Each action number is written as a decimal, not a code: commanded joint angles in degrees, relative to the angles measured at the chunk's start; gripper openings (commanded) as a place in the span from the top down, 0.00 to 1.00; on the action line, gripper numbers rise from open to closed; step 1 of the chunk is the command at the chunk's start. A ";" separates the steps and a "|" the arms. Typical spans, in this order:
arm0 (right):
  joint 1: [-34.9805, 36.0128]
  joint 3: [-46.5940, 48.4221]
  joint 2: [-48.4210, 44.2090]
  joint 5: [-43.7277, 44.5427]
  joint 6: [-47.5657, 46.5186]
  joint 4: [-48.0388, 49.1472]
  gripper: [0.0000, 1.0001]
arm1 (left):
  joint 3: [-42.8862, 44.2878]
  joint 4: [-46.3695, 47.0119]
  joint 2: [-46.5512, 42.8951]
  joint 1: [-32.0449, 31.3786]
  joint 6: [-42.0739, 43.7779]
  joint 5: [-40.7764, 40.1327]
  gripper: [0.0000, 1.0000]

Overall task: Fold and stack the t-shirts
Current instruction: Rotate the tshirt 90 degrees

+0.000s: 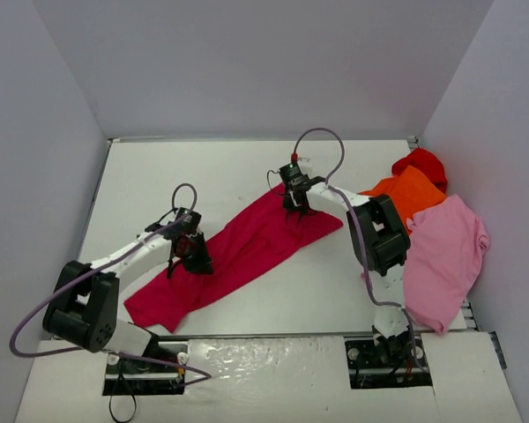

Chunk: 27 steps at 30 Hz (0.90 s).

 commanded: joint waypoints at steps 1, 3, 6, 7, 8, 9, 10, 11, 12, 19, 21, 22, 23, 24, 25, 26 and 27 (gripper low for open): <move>-1.24 12.76 10.19 -3.15 -6.24 -0.32 1.00 | 0.31 -7.08 -6.61 -0.06 -1.91 -7.07 1.00; -1.20 17.87 14.88 -6.73 -7.82 0.61 1.00 | -0.51 -7.49 -8.94 0.02 -2.53 -7.97 1.00; -0.87 26.79 20.10 -10.09 -11.49 2.41 1.00 | -1.68 -6.87 -11.62 -0.04 -2.83 -8.71 1.00; -0.63 29.07 21.24 -10.76 -12.76 2.66 1.00 | -1.94 -6.71 -12.37 -0.06 -2.88 -8.87 1.00; -0.38 30.70 21.99 -11.71 -13.84 2.75 1.00 | -2.11 -6.58 -12.95 -0.06 -2.97 -9.04 1.00; -0.17 32.00 22.37 -12.28 -14.91 3.09 1.00 | -2.24 -6.57 -13.78 -0.04 -3.00 -9.41 1.00; 0.02 33.07 22.48 -12.57 -15.98 3.60 1.00 | -2.35 -6.64 -14.76 0.00 -3.00 -9.92 1.00; 0.15 33.92 22.51 -13.03 -16.85 4.12 1.00 | -2.50 -6.66 -15.63 0.02 -3.03 -10.36 1.00; 0.09 33.87 22.19 -14.14 -16.93 4.71 0.99 | -2.83 -6.47 -16.04 0.03 -3.16 -10.50 1.00; 4.46 22.10 4.96 -11.81 -15.16 9.37 0.10 | -3.17 -5.51 -17.90 0.03 -3.12 -9.18 1.00; 6.70 16.01 -0.81 -14.54 -10.81 8.58 0.25 | -1.49 -7.09 -17.99 0.07 -2.08 -9.80 1.00; 7.70 12.14 -2.82 -16.28 -8.39 8.30 0.34 | -0.22 -8.13 -17.95 0.11 -1.39 -10.39 1.00; 9.59 8.60 -4.97 -17.60 -7.61 8.78 0.38 | 1.21 -9.56 -17.99 0.12 -0.92 -11.05 1.00; 13.36 5.33 -7.27 -17.20 -7.33 9.01 0.46 | 2.68 -11.81 -18.40 0.16 -0.27 -12.02 1.00; 16.87 2.07 -9.29 -16.62 -7.06 9.22 0.53 | 4.24 -13.84 -18.95 0.20 0.29 -12.92 1.00; 19.38 -1.15 -10.20 -15.38 -6.84 9.31 0.55 | 6.11 -15.01 -20.02 0.20 0.57 -13.60 1.00; 21.92 -4.03 -10.91 -14.29 -6.42 9.39 0.56 | 7.88 -16.13 -21.11 0.22 0.83 -14.20 1.00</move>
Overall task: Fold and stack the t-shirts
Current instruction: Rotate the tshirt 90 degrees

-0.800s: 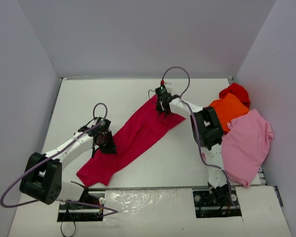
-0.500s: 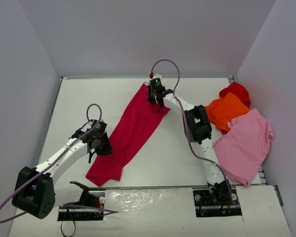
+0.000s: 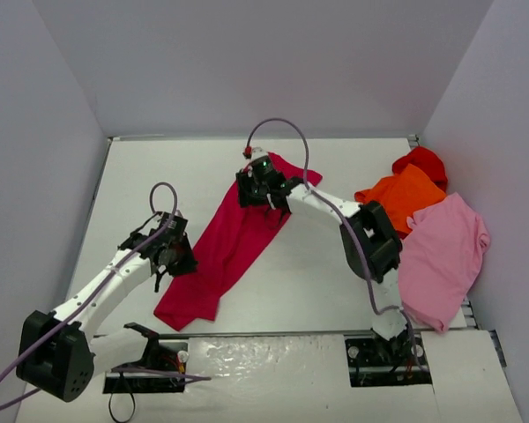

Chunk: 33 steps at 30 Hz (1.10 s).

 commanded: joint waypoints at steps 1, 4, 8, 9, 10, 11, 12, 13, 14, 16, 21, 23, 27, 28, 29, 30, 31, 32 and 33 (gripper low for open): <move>13.71 -10.99 -8.56 1.07 4.57 1.82 0.55 | 10.81 -6.42 -5.26 0.28 2.50 -4.18 1.00; 15.84 -14.10 -8.42 1.63 7.90 2.59 0.49 | 13.29 -8.57 -7.17 0.38 3.03 -6.45 1.00; 19.61 -18.25 -10.62 -3.58 13.26 4.50 0.50 | 14.40 -13.13 -7.87 0.38 3.26 -6.04 1.00; 21.25 -18.97 -11.33 -2.77 13.51 3.98 0.50 | 14.18 -13.53 -8.18 0.48 3.26 -5.92 1.00; 22.91 -19.68 -12.04 -1.93 13.72 3.45 0.49 | 13.97 -13.89 -8.50 0.58 3.26 -5.82 1.00; 24.33 -20.58 -12.94 -0.85 14.12 3.04 0.48 | 13.99 -14.27 -9.01 0.67 3.17 -5.76 1.00; 25.46 -21.70 -14.07 0.50 14.71 2.77 0.48 | 14.28 -14.69 -9.76 0.75 2.98 -5.76 1.00; 26.53 -22.79 -15.24 1.73 15.31 2.54 0.48 | 14.59 -15.08 -10.57 0.81 2.80 -5.75 1.00; 27.10 -23.61 -16.77 2.14 15.89 2.53 0.48 | 15.00 -15.33 -11.85 0.82 2.63 -5.68 1.00; 27.68 -24.67 -18.55 1.88 17.35 2.56 0.48 | 16.22 -15.94 -12.97 0.92 2.22 -6.15 1.00; 31.89 -24.55 -22.05 1.87 20.59 2.23 0.48 | 19.01 -18.17 -13.28 1.08 2.34 -7.23 1.00; 34.10 -24.36 -22.61 2.63 21.82 2.27 0.47 | 18.59 -18.13 -13.25 1.08 2.26 -7.22 1.00; 36.76 -24.21 -21.18 3.85 22.52 2.36 0.46 | 16.89 -16.97 -13.33 1.08 1.88 -5.85 1.00; 36.95 -24.21 -20.81 3.73 22.65 2.36 0.46 | 16.47 -16.90 -13.35 1.08 1.76 -5.64 1.00; 36.99 -24.17 -20.34 3.69 22.73 2.40 0.46 | 16.35 -16.86 -13.47 1.08 1.72 -5.44 1.00; 37.03 -24.13 -19.87 3.65 22.80 2.44 0.46 | 16.23 -16.82 -13.59 1.08 1.68 -5.25 1.00; 37.11 -24.12 -19.59 3.57 22.73 2.52 0.46 | 16.14 -16.97 -13.60 1.08 1.75 -5.31 1.00; 37.19 -24.05 -19.34 3.56 22.57 2.61 0.46 | 16.21 -17.07 -13.75 1.08 1.76 -5.47 1.00; 37.21 -23.89 -19.07 3.48 22.40 2.70 0.45 | 16.14 -17.31 -13.92 1.08 1.76 -5.72 1.00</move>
